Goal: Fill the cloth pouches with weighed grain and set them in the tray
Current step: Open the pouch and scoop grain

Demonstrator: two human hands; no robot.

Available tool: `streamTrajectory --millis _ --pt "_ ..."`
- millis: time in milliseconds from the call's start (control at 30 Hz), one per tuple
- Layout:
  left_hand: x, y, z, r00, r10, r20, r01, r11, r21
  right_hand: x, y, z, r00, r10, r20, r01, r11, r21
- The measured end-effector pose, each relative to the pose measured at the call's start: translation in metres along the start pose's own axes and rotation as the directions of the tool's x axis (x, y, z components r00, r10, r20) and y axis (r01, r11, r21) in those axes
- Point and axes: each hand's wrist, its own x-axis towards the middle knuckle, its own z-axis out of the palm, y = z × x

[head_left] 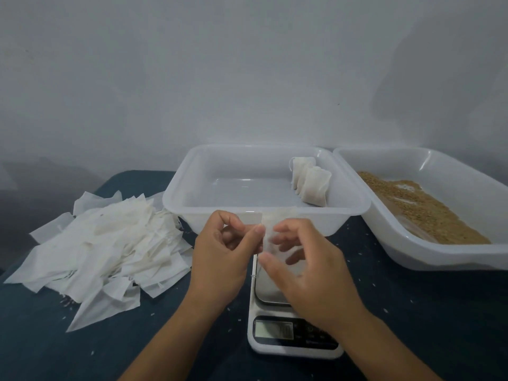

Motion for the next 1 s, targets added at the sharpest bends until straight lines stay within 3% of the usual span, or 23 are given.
streamTrajectory --millis 367,567,733,900,1000 --pt "-0.006 0.001 0.005 0.992 0.058 0.109 -0.06 0.998 0.011 0.002 0.003 0.001 0.994 0.083 -0.077 -0.074 0.991 0.111" --pt "-0.008 0.002 0.003 0.987 0.16 0.028 -0.163 0.971 0.173 0.004 0.004 -0.007 0.99 -0.057 -0.13 0.049 0.997 -0.063" --pt "-0.009 0.008 0.0 0.967 0.25 0.05 -0.252 0.903 0.348 0.005 0.005 -0.022 0.976 -0.108 0.189 0.163 0.937 -0.308" --pt "0.001 0.018 -0.003 0.97 0.162 0.18 -0.23 0.848 0.478 0.013 -0.003 -0.042 0.898 -0.23 0.376 0.404 0.772 -0.491" --pt "0.009 0.028 -0.003 0.97 0.052 0.238 -0.176 0.825 0.536 0.02 -0.004 -0.049 0.791 -0.393 0.469 0.606 0.613 -0.507"
